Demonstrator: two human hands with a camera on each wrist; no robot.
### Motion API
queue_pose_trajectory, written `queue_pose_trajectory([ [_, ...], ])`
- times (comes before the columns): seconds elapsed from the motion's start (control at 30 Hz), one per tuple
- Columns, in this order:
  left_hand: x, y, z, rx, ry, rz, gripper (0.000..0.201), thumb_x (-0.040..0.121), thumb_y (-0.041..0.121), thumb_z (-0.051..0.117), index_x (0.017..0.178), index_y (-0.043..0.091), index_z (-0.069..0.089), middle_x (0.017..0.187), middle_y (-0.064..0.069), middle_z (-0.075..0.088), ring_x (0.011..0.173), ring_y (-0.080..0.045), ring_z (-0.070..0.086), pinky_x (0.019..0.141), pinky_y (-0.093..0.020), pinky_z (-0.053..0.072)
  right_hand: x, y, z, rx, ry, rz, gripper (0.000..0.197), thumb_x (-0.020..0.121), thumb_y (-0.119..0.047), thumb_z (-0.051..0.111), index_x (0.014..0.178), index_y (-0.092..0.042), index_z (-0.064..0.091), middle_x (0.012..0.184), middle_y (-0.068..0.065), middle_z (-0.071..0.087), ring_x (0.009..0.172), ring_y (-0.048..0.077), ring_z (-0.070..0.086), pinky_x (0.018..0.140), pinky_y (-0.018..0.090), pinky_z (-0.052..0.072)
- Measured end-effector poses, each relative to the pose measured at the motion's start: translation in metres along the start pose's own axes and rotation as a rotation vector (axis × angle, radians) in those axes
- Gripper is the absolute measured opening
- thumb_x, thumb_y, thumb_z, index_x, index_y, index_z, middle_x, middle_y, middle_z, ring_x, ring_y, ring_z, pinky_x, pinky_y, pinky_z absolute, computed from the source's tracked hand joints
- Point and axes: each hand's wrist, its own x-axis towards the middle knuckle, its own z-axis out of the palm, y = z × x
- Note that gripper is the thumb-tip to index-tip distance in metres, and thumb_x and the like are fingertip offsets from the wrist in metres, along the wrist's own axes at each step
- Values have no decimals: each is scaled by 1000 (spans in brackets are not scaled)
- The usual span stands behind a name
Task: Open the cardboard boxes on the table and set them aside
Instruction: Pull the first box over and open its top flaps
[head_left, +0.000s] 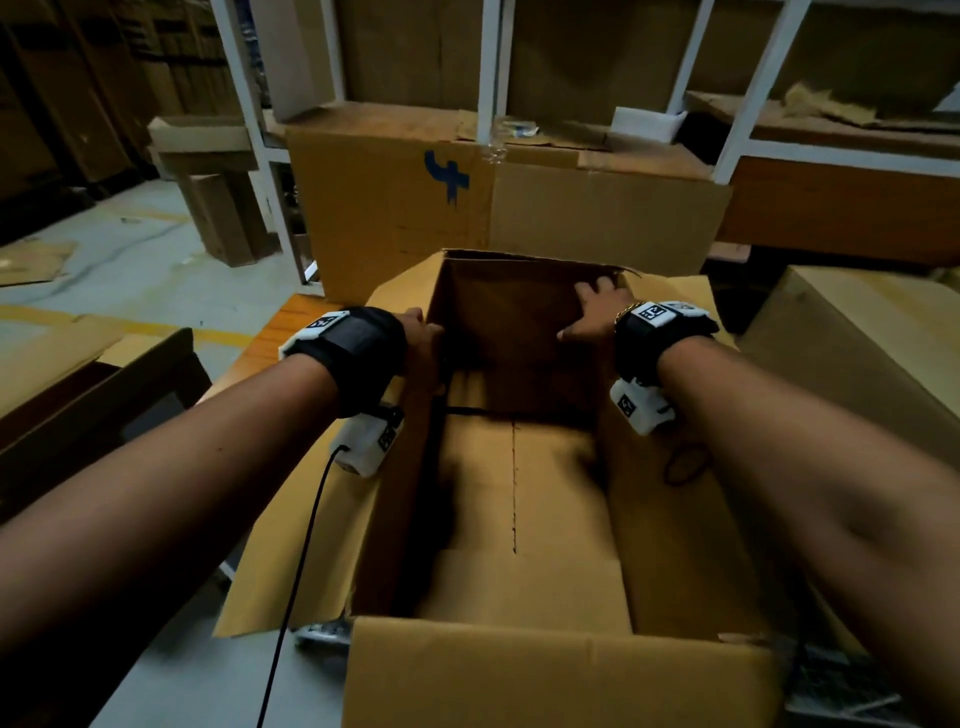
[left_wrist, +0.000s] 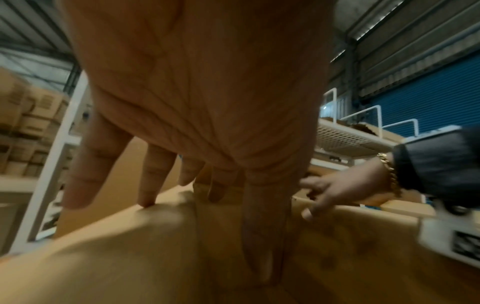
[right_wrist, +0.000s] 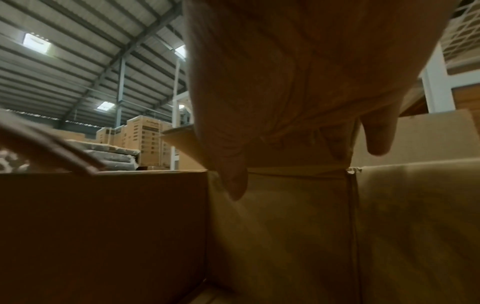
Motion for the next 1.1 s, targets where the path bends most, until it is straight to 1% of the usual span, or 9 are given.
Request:
queue_pose_trajectory([
  [0.23, 37, 9, -17, 137, -69, -21, 47, 105, 16, 34, 149, -1, 27, 152, -20, 32, 140, -31, 33, 107, -32, 29, 95, 18, -19, 45, 61, -6, 98, 86, -51, 67, 157, -23, 5, 164, 9, -5, 148, 42, 7, 117, 49, 17],
  [0.33, 39, 6, -20, 8, -47, -68, 51, 104, 18, 36, 150, -1, 22, 153, -20, 30, 140, -30, 32, 108, -30, 28, 128, 19, -22, 23, 40, -34, 90, 85, -54, 66, 154, -20, 20, 163, 13, 12, 147, 40, 16, 117, 48, 20],
  [0.43, 38, 4, -18, 36, -62, -75, 62, 98, 23, 53, 150, 2, 25, 150, -17, 35, 135, -30, 40, 105, -30, 35, 150, 19, -13, -5, -2, -26, 83, 80, -58, 67, 146, -19, 33, 158, 13, 25, 141, 42, 27, 112, 53, 29],
  [0.5, 36, 1, -17, 127, -123, -58, 52, 101, 17, 48, 146, -3, 33, 147, -21, 41, 134, -33, 42, 108, -34, 35, 150, 17, -10, -28, 10, -23, 80, 80, -54, 69, 143, -18, 36, 155, 15, 28, 139, 43, 29, 111, 53, 31],
  [0.63, 29, 6, -19, 86, -102, -75, 61, 99, 18, 52, 150, 0, 24, 150, -16, 37, 131, -31, 46, 101, -30, 40, 132, 15, -19, -21, -19, -5, 81, 82, -53, 68, 146, -18, 33, 157, 14, 24, 140, 43, 28, 111, 53, 32],
  [0.8, 9, 2, -15, 173, -93, 14, 74, 94, 32, 60, 155, 22, 18, 162, -7, 8, 129, -28, 46, 92, -30, 46, 86, 18, -29, 79, -97, 30, 87, 85, -41, 71, 154, -15, 24, 156, 15, 30, 140, 37, 34, 109, 43, 37],
  [0.87, -1, -1, -11, 189, -97, 22, 81, 93, 35, 61, 155, 27, 12, 161, -7, 13, 134, -29, 42, 95, -32, 45, 54, 21, -34, 106, -141, 43, 81, 89, -30, 70, 153, -10, 25, 157, 14, 31, 140, 33, 35, 106, 37, 36],
  [0.97, -18, -1, -4, 161, -123, 11, 83, 93, 34, 61, 156, 26, 7, 154, -9, 31, 136, -27, 39, 91, -29, 43, 4, 29, -45, 86, -177, 95, 80, 89, -31, 69, 153, -10, 26, 159, 12, 25, 141, 34, 34, 104, 41, 38],
  [1.1, -46, -1, 5, 272, -174, 50, 66, 93, 34, 62, 150, 15, 35, 144, -9, 48, 131, -25, 47, 102, -31, 40, -60, 45, -47, 128, -286, 144, 67, 91, -24, 67, 149, -9, 37, 152, 17, 37, 134, 38, 42, 93, 41, 47],
])
